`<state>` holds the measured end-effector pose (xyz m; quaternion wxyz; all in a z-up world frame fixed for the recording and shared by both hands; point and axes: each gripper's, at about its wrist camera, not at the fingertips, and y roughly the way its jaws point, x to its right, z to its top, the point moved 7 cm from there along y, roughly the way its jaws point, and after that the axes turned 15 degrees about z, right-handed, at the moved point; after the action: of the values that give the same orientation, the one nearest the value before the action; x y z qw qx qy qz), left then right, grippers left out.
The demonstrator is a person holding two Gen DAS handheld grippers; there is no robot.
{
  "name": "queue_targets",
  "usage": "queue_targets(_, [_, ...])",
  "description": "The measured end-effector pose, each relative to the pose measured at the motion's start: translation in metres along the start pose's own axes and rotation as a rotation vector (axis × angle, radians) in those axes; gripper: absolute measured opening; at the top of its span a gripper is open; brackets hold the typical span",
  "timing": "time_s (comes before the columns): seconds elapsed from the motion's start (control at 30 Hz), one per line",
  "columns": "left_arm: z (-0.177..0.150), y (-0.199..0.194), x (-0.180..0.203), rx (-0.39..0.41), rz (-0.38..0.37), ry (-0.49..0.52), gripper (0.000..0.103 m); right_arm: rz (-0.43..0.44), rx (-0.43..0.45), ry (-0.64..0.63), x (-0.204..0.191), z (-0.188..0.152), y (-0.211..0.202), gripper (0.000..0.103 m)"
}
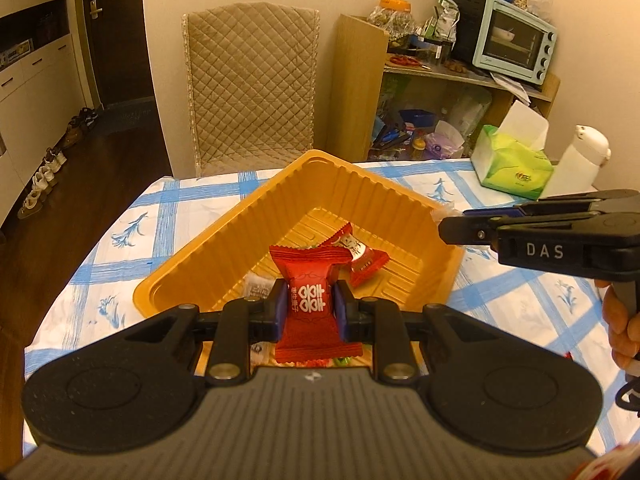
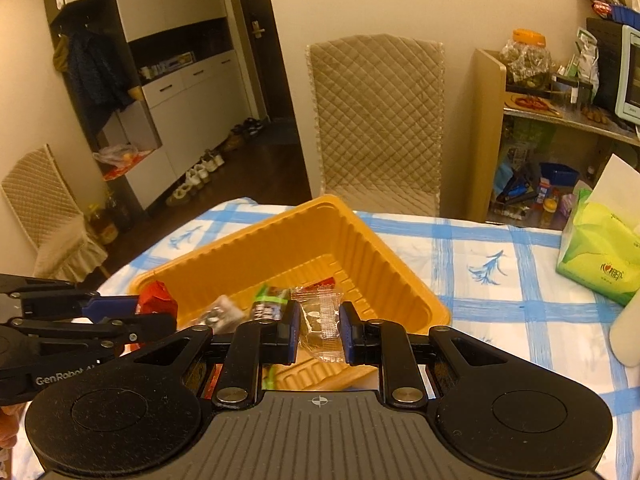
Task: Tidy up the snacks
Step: 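Carry both snacks over the orange tray with both tools, then open both tools to drop the snacks into the orange tray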
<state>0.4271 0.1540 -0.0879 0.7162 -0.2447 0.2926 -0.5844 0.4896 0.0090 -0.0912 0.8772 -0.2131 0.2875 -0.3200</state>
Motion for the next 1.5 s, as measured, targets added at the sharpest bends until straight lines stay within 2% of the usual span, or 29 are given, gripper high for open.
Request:
queue_targets(0.43, [0.007,0.033,0.009,-0.033,-0.005,0.013,0.022,-0.026,-0.028,0.025,0.035,0.002,0.041,0.021])
queue_targets(0.7, [0.006,0.042,0.006,-0.047,0.0,0.007,0.022,-0.022,-0.032,0.04,0.042,0.0,0.053,0.022])
queue_targets(0.93, [0.001,0.042,0.003,-0.058,0.0,0.004,0.022,0.011,-0.011,0.098,0.044,0.005,0.049,0.022])
queue_targets(1.2, [-0.001,0.036,0.001,-0.054,-0.019,-0.003,0.022,0.027,0.015,0.116,0.042,0.001,0.022,0.023])
queue_targets(1.5, [0.005,0.042,0.026,-0.046,-0.068,0.014,0.022,0.015,0.021,0.117,0.039,-0.008,0.007,0.024])
